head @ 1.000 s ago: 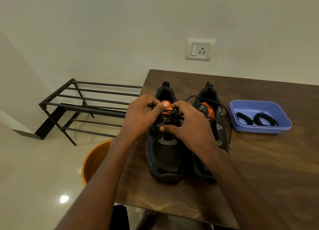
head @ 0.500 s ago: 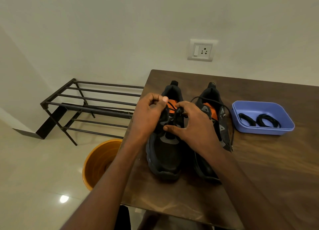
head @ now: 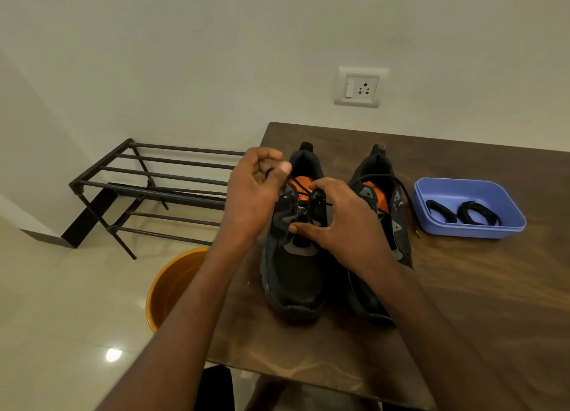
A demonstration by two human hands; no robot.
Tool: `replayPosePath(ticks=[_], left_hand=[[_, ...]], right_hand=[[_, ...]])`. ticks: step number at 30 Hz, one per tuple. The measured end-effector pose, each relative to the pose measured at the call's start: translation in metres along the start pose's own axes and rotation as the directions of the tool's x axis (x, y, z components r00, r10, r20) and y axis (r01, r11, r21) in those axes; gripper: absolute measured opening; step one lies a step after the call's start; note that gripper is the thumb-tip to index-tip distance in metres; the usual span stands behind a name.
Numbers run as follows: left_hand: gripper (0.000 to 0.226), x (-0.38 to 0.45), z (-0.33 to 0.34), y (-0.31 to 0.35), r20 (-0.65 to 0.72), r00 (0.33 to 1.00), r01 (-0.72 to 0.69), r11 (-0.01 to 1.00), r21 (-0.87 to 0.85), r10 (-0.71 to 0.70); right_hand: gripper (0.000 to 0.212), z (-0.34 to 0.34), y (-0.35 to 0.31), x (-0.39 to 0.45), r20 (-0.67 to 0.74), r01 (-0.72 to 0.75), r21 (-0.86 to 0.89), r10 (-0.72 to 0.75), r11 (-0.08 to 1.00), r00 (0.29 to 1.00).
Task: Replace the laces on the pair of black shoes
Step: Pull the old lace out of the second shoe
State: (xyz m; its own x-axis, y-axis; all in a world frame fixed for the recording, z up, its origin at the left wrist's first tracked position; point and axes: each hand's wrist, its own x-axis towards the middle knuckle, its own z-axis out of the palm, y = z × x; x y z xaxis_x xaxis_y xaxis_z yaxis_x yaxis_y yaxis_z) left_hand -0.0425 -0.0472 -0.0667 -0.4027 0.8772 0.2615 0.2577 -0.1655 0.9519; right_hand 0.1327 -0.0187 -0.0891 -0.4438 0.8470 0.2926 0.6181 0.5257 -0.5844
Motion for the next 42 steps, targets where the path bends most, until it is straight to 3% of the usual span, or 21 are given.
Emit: replayPosePath(ticks=[3,5,7,8,10,11,12,14,16,17,23,25,27,29,31,32,33,35,38,40,42], left_hand=[[0.011,-0.003,0.001,-0.014,0.133,0.978,-0.204,0.842,0.5,0.159],[0.007,-0.005,0.002,-0.013,0.068,0.975,-0.218,0.85,0.479,0.212],[0.011,-0.003,0.002,-0.002,-0.104,0.985,-0.116,0.97,0.212,0.14],[0.012,0.0,-0.001,0.007,-0.168,0.985,-0.042,0.999,-0.022,0.037],[0.017,0.003,-0.008,0.021,-0.154,0.978,0.051,0.883,-0.466,-0.137],[0.017,0.002,-0.01,0.021,-0.126,0.98,0.071,0.857,-0.511,-0.157],[0.015,0.001,-0.011,0.018,-0.115,0.985,0.067,0.899,-0.432,-0.128],[0.015,-0.003,-0.008,0.003,-0.051,0.998,-0.043,0.998,0.035,0.045],[0.025,-0.005,-0.001,-0.014,0.131,0.975,-0.222,0.849,0.48,0.181],[0.025,-0.006,0.003,-0.017,0.19,0.96,-0.278,0.772,0.571,0.205],[0.011,-0.008,0.007,-0.011,0.126,0.935,-0.32,0.629,0.708,0.333],[0.014,-0.007,0.005,-0.011,0.027,0.932,-0.269,0.639,0.721,0.361],[0.017,-0.004,0.001,-0.007,-0.215,0.942,-0.115,0.848,0.517,0.259],[0.019,0.003,-0.007,0.003,-0.366,0.931,0.01,1.0,-0.017,-0.015],[0.025,0.006,-0.015,0.008,-0.346,0.914,0.045,0.901,-0.431,-0.211],[0.024,0.005,-0.016,0.008,-0.32,0.916,0.062,0.875,-0.481,-0.241],[0.022,0.002,-0.016,0.009,-0.301,0.928,0.079,0.904,-0.421,-0.221],[0.014,-0.002,-0.009,0.0,-0.2,0.978,0.043,0.997,-0.061,-0.055],[0.018,-0.003,0.002,-0.016,0.097,0.988,-0.152,0.858,0.49,0.119],[0.017,-0.004,0.004,-0.019,0.166,0.969,-0.245,0.751,0.613,0.181],[0.015,-0.005,0.003,-0.017,0.13,0.967,-0.252,0.728,0.637,0.221]], right_hand=[[0.075,0.001,0.001,0.001,-0.004,0.013,-0.004,-0.013,1.0,1.0],[0.075,0.001,0.0,0.001,-0.003,0.013,-0.01,-0.013,1.0,1.0],[0.077,0.0,0.0,0.001,-0.001,0.01,-0.014,-0.01,1.0,1.0],[0.078,0.0,0.0,0.001,-0.001,0.008,-0.019,-0.008,1.0,1.0],[0.082,0.0,0.0,0.001,-0.008,0.007,-0.041,-0.007,0.999,1.0],[0.083,0.0,0.0,0.001,-0.011,0.004,-0.059,-0.005,0.998,1.0],[0.084,0.0,0.0,0.001,-0.013,0.0,-0.079,-0.001,0.997,1.0],[0.082,0.001,-0.001,0.002,-0.014,-0.006,-0.1,0.005,0.995,1.0],[0.078,0.003,-0.001,0.002,-0.025,0.003,-0.099,-0.006,0.995,1.0],[0.077,0.003,-0.001,0.001,-0.03,0.011,-0.1,-0.014,0.995,0.999],[0.079,0.003,-0.001,0.001,-0.013,0.001,-0.117,-0.003,0.993,1.0],[0.078,0.002,-0.001,0.0,-0.018,0.003,-0.122,-0.005,0.993,1.0],[0.076,0.0,-0.003,0.0,-0.018,-0.002,-0.125,-0.001,0.992,1.0],[0.077,-0.002,-0.004,0.0,-0.012,-0.011,-0.135,0.01,0.991,1.0],[0.079,-0.001,-0.004,0.001,-0.004,-0.01,-0.151,0.01,0.988,1.0],[0.08,0.0,-0.003,0.001,-0.002,-0.01,-0.157,0.009,0.988,1.0],[0.08,0.0,-0.003,0.002,-0.001,-0.014,-0.158,0.014,0.987,1.0],[0.08,0.0,-0.003,0.002,-0.002,-0.025,-0.157,0.025,0.987,1.0],[0.079,0.002,-0.004,0.001,-0.006,-0.016,-0.16,0.015,0.987,1.0],[0.079,0.002,-0.003,0.001,-0.01,-0.014,-0.154,0.013,0.988,1.0],[0.079,0.002,-0.004,0.001,-0.016,-0.021,-0.151,0.019,0.988,1.0]])
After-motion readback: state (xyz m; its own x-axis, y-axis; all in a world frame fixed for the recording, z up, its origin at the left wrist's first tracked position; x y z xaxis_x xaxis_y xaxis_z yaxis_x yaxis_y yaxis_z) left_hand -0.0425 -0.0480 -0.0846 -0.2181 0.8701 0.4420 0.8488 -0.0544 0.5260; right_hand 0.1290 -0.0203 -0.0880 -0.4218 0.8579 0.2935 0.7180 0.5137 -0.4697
